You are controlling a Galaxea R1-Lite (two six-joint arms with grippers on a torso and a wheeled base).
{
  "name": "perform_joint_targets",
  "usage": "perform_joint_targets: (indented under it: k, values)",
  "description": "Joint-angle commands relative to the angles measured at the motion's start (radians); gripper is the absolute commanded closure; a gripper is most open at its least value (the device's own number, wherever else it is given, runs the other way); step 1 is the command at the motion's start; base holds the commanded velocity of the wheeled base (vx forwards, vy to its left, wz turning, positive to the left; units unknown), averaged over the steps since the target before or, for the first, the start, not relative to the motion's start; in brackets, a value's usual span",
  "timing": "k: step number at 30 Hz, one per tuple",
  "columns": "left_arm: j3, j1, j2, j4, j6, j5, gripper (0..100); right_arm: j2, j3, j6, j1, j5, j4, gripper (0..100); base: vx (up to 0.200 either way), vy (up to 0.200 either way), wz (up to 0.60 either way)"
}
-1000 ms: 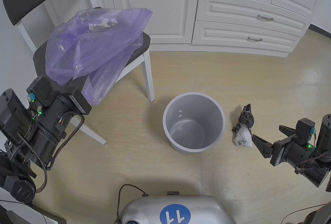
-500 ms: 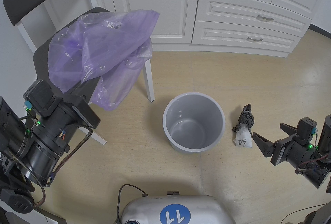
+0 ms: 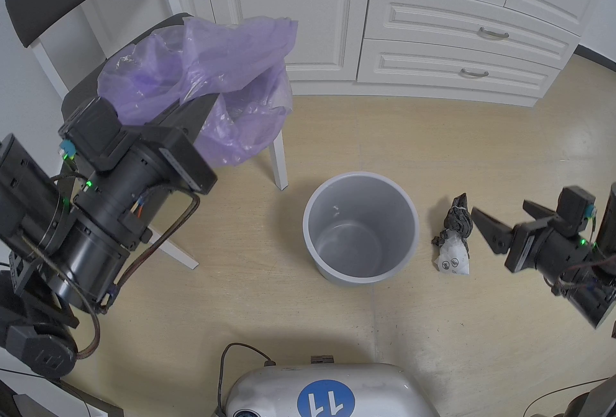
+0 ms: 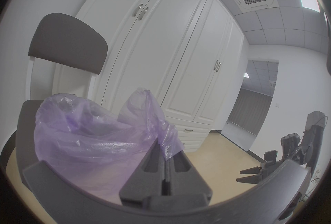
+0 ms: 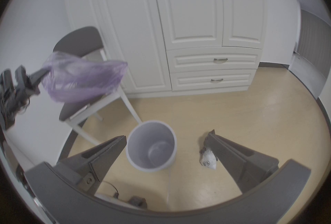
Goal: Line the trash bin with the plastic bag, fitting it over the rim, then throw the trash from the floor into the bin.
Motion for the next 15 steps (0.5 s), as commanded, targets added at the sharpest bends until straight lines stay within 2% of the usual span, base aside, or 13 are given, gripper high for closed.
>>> perform_joint_targets:
  k: [1,5,8,15]
  values:
    - [-0.092,0.011,0.08,-0.004,0.002,-0.018,100,0.074,-0.122,0.065,-0.029,0.001,0.032,0,0.0,0.0,0.0]
    - [-0.087,0.003,0.068,-0.004,0.002,-0.02,100,0.147,-0.107,0.125,-0.018,0.005,0.02,0,0.0,0.0,0.0]
    - [-0.064,-0.055,0.049,-0.006,0.002,-0.018,100,0.193,-0.125,0.18,-0.017,0.013,0.002,0,0.0,0.0,0.0]
    - [0.005,-0.147,-0.032,0.002,0.008,-0.034,100,0.181,-0.139,0.2,-0.017,0.062,-0.046,0,0.0,0.0,0.0]
